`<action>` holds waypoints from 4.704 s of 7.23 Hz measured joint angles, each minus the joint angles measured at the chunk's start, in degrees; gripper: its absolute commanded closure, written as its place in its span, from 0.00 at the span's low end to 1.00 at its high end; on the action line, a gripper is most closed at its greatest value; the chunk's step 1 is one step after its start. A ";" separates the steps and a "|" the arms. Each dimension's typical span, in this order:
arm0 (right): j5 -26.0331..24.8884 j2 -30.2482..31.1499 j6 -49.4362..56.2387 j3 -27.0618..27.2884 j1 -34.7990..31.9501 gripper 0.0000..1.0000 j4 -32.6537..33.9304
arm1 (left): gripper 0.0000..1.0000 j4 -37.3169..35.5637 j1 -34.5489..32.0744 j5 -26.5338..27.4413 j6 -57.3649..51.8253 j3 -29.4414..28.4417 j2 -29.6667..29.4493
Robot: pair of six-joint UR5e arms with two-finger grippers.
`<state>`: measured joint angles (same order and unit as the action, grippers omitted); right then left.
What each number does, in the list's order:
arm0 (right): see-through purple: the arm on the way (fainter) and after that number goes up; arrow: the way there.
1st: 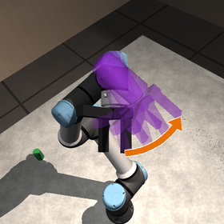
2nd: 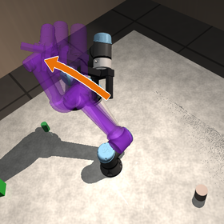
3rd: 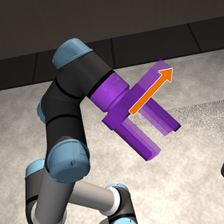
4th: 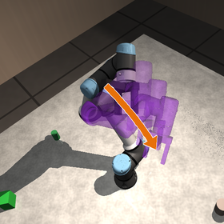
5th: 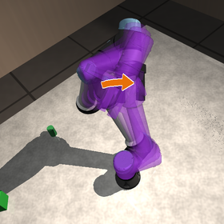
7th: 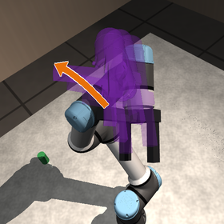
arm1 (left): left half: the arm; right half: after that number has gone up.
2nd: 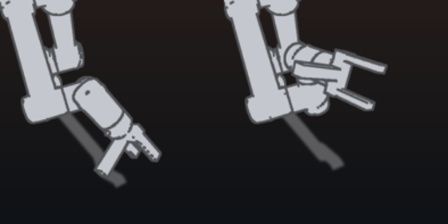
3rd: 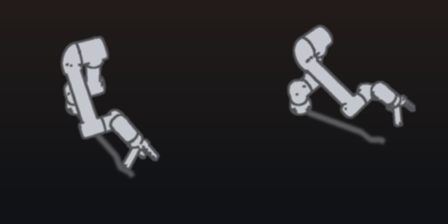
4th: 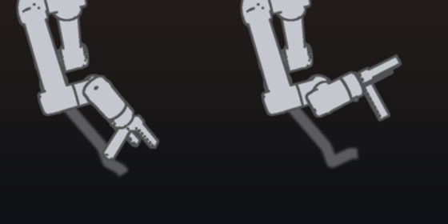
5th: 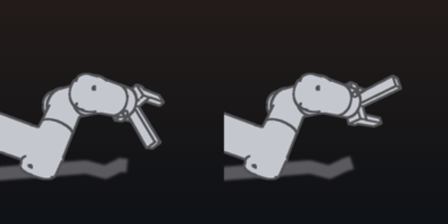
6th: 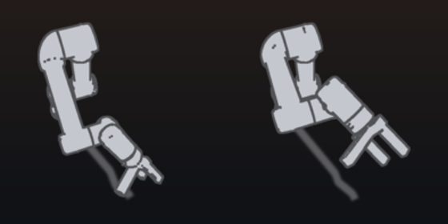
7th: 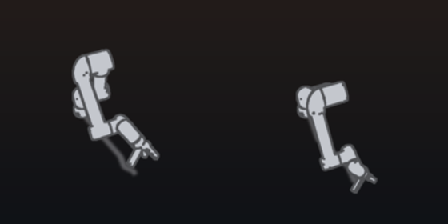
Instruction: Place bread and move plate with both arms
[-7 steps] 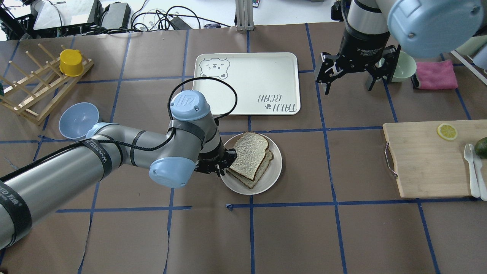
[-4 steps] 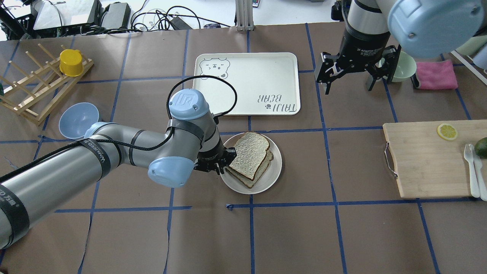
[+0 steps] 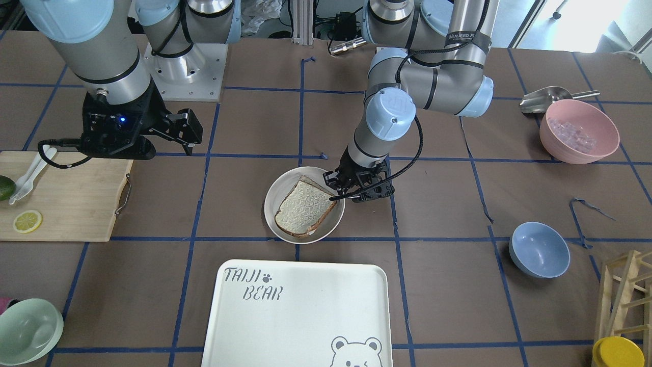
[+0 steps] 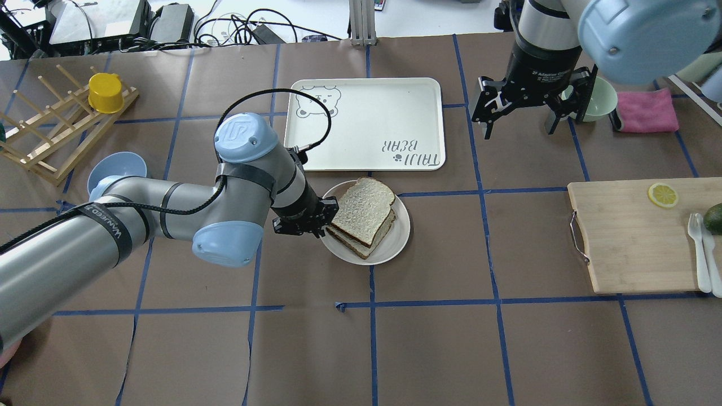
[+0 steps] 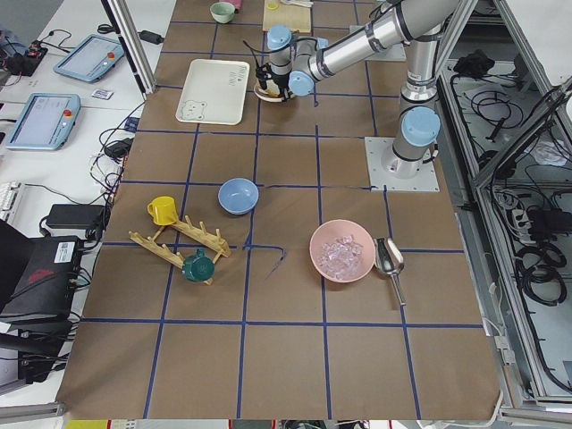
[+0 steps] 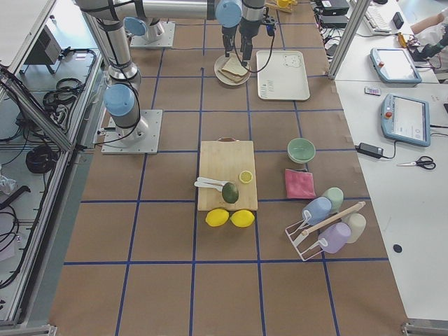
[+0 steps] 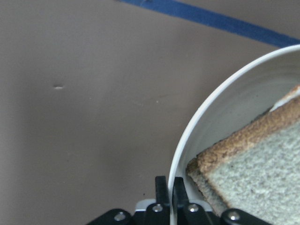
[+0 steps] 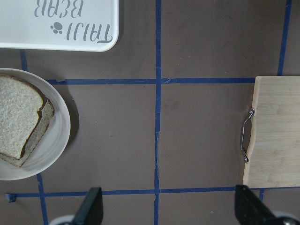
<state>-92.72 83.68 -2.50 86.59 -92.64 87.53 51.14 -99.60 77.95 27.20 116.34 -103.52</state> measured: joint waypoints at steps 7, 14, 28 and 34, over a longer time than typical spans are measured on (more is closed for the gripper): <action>0.04 -0.01 -0.05 0.13 0.01 0.00 0.08 | 1.00 -1.68 4.37 -5.58 -3.94 -19.25 -12.03; 1.08 0.82 2.19 -0.57 6.86 0.00 -1.90 | 0.00 -1.77 4.82 -5.92 -2.93 -32.46 -25.31; 1.43 6.28 1.45 -0.36 2.93 0.00 -1.11 | 0.00 35.70 4.34 12.55 -21.07 -23.06 16.44; 1.30 6.07 1.72 -0.03 1.07 0.00 -0.96 | 0.00 35.78 4.80 12.31 -21.23 -23.84 16.51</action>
